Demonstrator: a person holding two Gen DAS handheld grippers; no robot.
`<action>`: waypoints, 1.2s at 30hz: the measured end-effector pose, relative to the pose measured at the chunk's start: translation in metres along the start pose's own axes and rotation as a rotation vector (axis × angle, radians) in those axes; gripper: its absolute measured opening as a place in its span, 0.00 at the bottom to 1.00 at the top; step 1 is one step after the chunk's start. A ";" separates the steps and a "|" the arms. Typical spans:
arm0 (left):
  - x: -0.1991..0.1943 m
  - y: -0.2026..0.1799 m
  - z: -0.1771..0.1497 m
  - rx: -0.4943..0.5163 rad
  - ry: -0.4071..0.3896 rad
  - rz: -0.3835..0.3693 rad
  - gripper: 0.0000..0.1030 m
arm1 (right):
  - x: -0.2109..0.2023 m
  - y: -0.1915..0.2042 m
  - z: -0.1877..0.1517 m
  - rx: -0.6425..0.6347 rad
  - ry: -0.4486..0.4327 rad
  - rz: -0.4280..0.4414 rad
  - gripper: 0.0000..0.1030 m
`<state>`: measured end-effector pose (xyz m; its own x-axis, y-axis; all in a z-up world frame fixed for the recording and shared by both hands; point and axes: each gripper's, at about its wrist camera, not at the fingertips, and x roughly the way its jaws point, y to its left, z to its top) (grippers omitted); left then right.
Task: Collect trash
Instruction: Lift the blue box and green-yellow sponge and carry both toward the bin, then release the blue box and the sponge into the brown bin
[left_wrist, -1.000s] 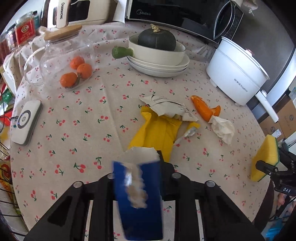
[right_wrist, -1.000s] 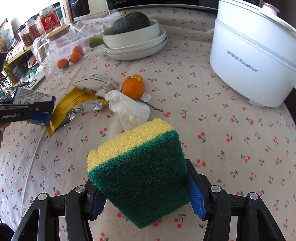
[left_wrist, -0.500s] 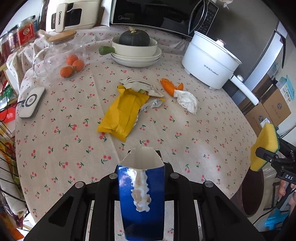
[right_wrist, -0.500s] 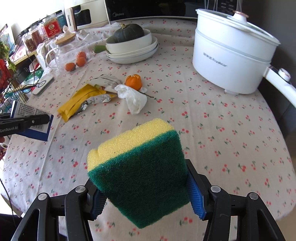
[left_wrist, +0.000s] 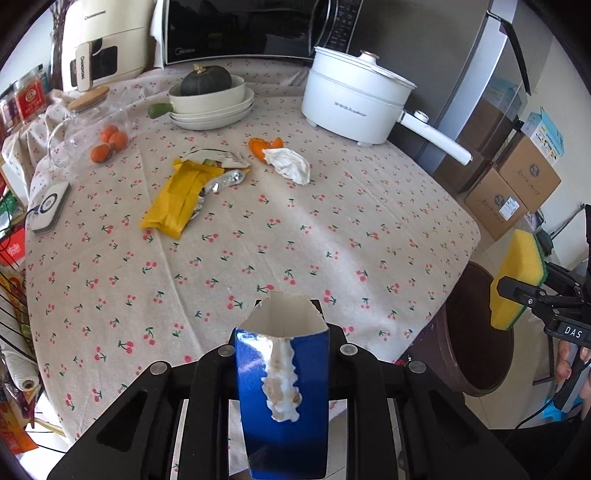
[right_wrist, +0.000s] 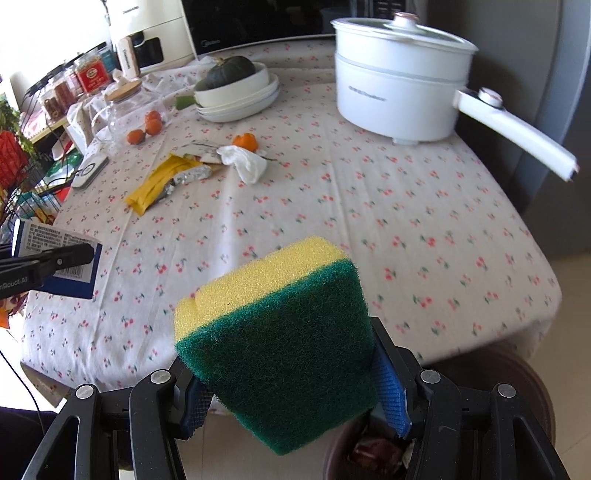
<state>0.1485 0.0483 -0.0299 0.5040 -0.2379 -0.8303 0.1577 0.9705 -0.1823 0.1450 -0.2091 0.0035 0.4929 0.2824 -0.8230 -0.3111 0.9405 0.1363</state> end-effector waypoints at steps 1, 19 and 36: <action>0.001 -0.006 -0.001 0.008 0.002 -0.004 0.21 | -0.002 -0.004 -0.004 0.010 0.004 -0.004 0.62; 0.045 -0.160 -0.013 0.228 0.070 -0.126 0.21 | -0.024 -0.099 -0.074 0.221 0.119 -0.130 0.62; 0.105 -0.267 -0.038 0.362 0.171 -0.238 0.47 | -0.051 -0.164 -0.132 0.334 0.157 -0.205 0.62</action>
<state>0.1268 -0.2340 -0.0887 0.2752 -0.4128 -0.8682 0.5539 0.8062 -0.2077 0.0635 -0.4023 -0.0500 0.3797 0.0746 -0.9221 0.0741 0.9911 0.1107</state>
